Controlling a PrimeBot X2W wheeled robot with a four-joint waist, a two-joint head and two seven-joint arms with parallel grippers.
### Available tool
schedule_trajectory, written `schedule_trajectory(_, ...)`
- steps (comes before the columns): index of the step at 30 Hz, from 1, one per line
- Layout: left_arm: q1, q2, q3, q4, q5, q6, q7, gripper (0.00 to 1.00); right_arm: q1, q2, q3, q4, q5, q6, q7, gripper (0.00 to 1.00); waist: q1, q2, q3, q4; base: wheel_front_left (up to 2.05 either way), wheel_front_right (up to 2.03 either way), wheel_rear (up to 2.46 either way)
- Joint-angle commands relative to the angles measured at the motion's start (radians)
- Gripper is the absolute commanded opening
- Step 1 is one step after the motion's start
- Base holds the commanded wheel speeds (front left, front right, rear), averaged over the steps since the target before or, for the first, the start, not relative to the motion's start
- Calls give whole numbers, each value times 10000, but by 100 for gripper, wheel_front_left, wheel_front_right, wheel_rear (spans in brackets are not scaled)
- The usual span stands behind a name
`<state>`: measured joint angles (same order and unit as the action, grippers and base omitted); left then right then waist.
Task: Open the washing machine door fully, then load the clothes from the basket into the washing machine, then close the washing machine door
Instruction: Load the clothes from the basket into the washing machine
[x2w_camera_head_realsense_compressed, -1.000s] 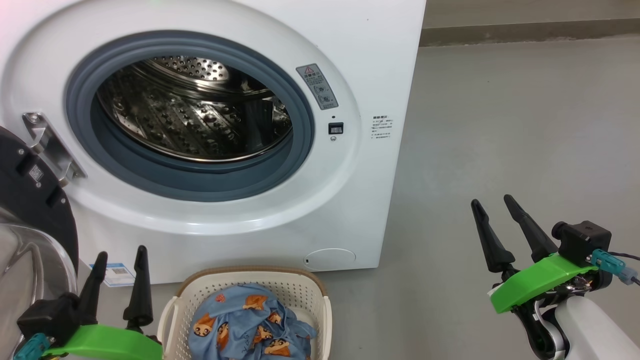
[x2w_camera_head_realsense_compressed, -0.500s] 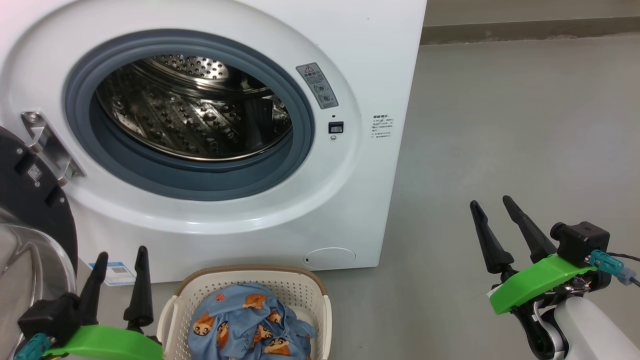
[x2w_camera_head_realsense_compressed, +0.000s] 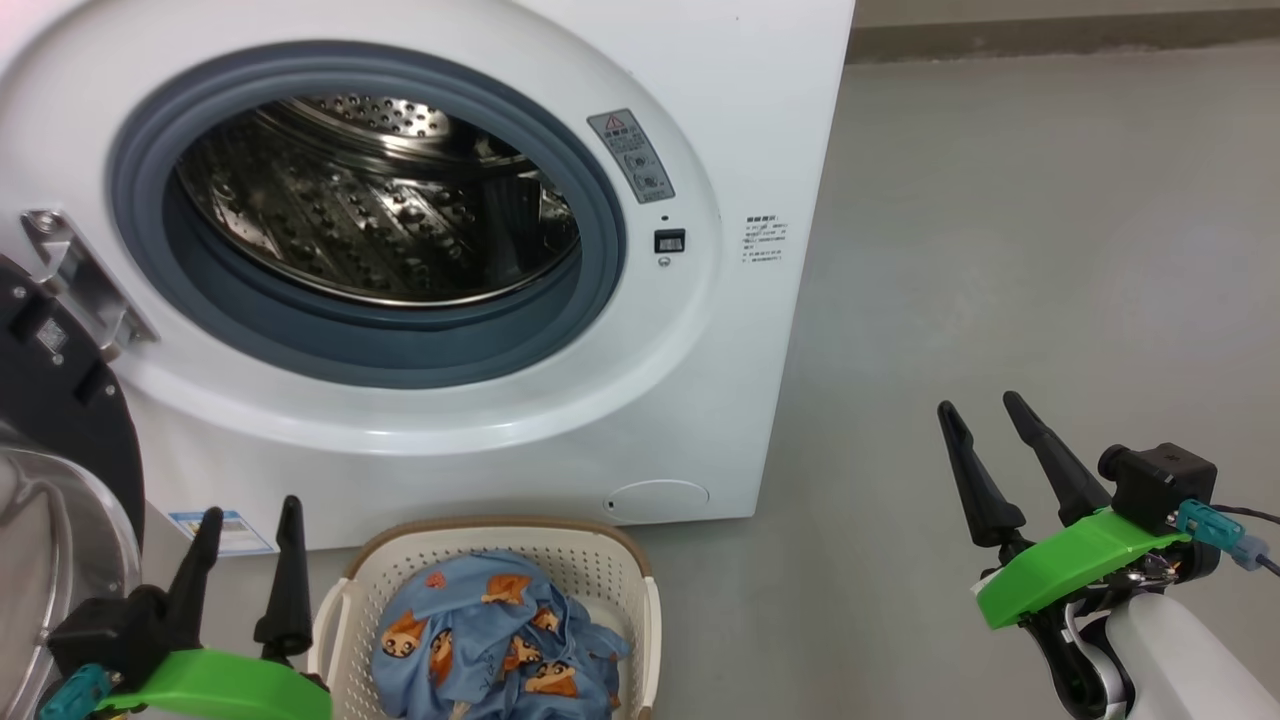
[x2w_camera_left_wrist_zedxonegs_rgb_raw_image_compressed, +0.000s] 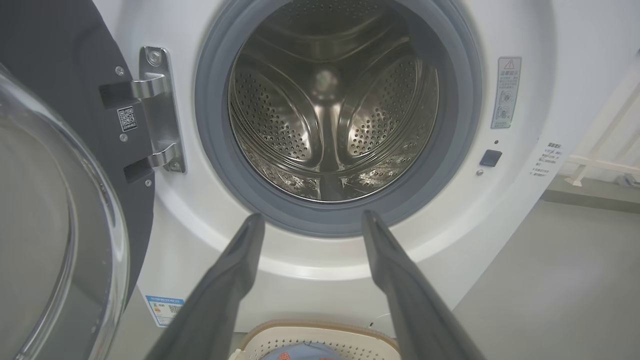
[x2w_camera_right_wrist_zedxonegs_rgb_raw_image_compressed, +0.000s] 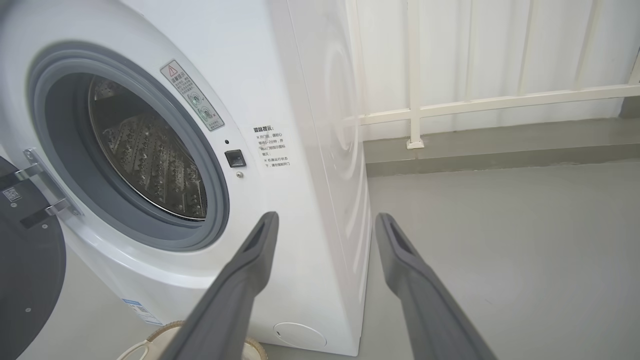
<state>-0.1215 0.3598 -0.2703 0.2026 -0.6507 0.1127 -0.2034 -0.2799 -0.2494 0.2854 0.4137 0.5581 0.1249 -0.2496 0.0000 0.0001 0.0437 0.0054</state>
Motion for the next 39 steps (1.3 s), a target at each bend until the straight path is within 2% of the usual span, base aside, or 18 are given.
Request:
schedule_trajectory(1,-490,295,307,-143,-87,82,-10,100,-363,-27,120,-202,-135,58,-122,100,0,-1,115,-35,0,0,0)
schedule_trajectory(9,-841,167,40,282,-55,-39,90,100,-543,8,37,-225,-233,58,-122,100,0,-1,850,-92,0,0,0)
schedule_trajectory(15,-1244,18,-177,1132,-153,-293,247,100,-741,79,-73,-265,-355,58,-122,100,0,-1,1606,-244,0,0,0)
schedule_trajectory(34,-3923,-546,-846,5769,-151,-1840,-41,100,-1587,584,-444,-907,-997,58,-122,100,0,-1,4589,-946,0,0,0)
schedule_trajectory(39,-4564,-593,-1014,6892,-111,-2104,-113,100,-1747,680,-524,-1060,-1125,58,-122,100,0,-1,5099,-1096,0,0,0)
